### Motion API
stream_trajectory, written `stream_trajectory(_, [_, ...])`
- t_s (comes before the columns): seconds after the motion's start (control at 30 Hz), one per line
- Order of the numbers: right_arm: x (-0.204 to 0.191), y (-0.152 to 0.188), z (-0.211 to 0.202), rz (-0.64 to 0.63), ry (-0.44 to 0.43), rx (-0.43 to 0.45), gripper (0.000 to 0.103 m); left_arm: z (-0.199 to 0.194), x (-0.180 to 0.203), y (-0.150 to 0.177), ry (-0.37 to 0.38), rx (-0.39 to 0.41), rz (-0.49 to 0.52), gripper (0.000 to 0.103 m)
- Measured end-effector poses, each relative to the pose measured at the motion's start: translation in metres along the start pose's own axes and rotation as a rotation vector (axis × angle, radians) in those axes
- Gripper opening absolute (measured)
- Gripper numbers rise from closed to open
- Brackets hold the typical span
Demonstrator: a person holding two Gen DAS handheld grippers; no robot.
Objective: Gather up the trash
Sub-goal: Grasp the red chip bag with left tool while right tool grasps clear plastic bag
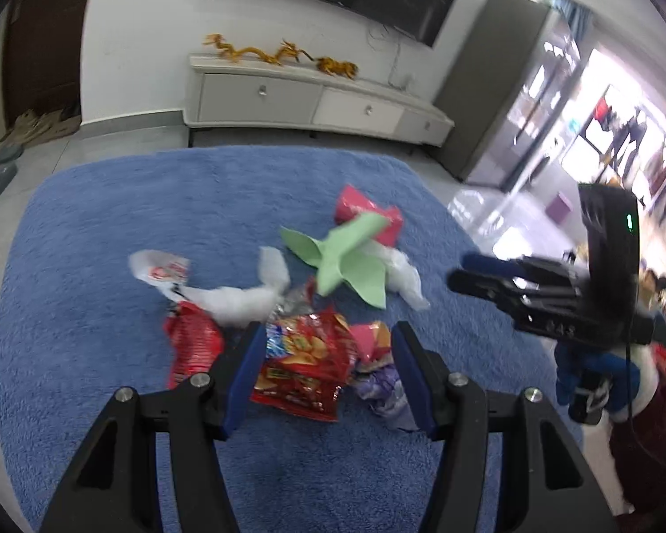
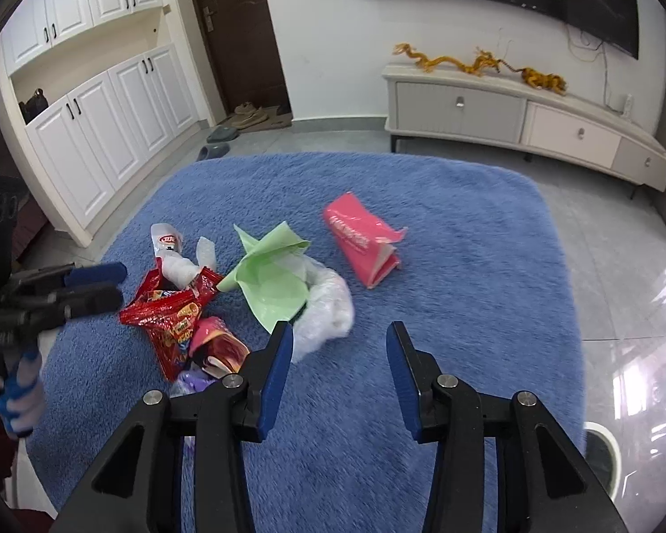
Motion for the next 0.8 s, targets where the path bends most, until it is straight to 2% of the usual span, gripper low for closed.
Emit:
stream_trajectory(0.17, [-0.004, 0.0, 0.023, -0.002, -0.027, -0.031, 0.045, 0.016, 0.006, 0.01, -0.016, -0.044, 0.016, 0.057])
stream_trajectory(0.3, [-0.001, 0.0, 0.034, 0.012, -0.043, -0.043, 0.046, 0.029, -0.005, 0.015, -0.065, -0.068, -0.008, 0.055])
stream_trajectory(0.37, [0.0, 0.0, 0.042, 0.019, -0.045, -0.05, 0.047, 0.034, -0.009, 0.019, -0.071, -0.079, -0.016, 0.049])
stream_trajectory(0.43, [0.003, 0.0, 0.05, 0.032, -0.058, -0.058, 0.047, 0.037, -0.009, 0.022, -0.073, -0.089, -0.017, 0.038])
stream_trajectory(0.53, [0.003, 0.0, 0.062, 0.029, -0.057, -0.071, 0.046, 0.039, -0.007, 0.026, -0.073, -0.094, -0.019, 0.031])
stream_trajectory(0.63, [0.004, 0.003, 0.071, 0.033, -0.057, -0.081, 0.039, 0.039, 0.0, 0.028, -0.078, -0.083, -0.008, 0.026])
stream_trajectory(0.67, [0.005, 0.003, 0.072, 0.033, -0.056, -0.081, 0.03, 0.038, 0.001, 0.028, -0.081, -0.079, -0.005, 0.025])
stream_trajectory(0.8, [0.009, 0.008, 0.063, 0.029, -0.047, -0.066, 0.029, 0.032, 0.002, 0.029, -0.083, -0.062, -0.008, 0.02])
Point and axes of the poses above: each gripper's, at about its wrist camera, not at the fingertips, and z roughly the way its jaws point, x to its right, y to its underside, the point moved 1 cm from there along z, roughly the way its jaws point, and after that the axes turned 6 degrees about x, right-handed, at the moved point
